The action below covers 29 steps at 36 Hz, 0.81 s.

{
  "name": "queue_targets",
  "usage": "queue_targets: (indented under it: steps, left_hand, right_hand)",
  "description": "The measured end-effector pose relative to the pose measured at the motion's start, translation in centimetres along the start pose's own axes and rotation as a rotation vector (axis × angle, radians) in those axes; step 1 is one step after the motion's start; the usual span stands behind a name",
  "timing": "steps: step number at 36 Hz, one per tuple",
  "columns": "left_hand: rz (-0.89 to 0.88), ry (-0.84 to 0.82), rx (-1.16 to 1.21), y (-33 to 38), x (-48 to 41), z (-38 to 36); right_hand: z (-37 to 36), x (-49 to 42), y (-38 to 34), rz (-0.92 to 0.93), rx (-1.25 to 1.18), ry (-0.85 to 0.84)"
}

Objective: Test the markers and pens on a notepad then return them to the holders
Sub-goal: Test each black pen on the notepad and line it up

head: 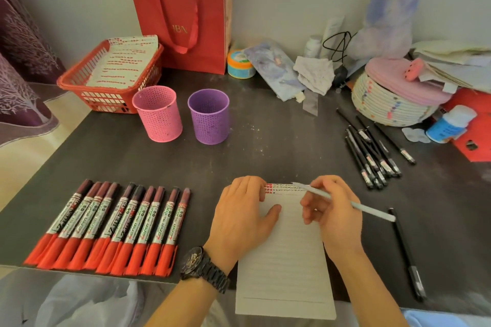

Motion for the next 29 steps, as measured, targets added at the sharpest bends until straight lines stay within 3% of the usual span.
queue_targets:
  steps: [12, 29]
  left_hand:
    - [0.044, -0.021, 0.048, -0.6, -0.4, 0.0]
    - [0.082, -0.006, 0.029, -1.0, -0.8, -0.3]
  right_hand:
    - [-1.9, -4.3, 0.2, 0.121, 0.45, 0.046]
    - [-2.0, -4.3, 1.6, 0.18, 0.551, 0.035]
Point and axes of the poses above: each hand's wrist, its own x-axis away from the middle knuckle, its own z-axis out of the back of the hand, y = z × x, the point moved 5 cm from there along -x, towards the middle knuckle, and after that the axes turned 13 degrees about x, right-handed, at the moved point
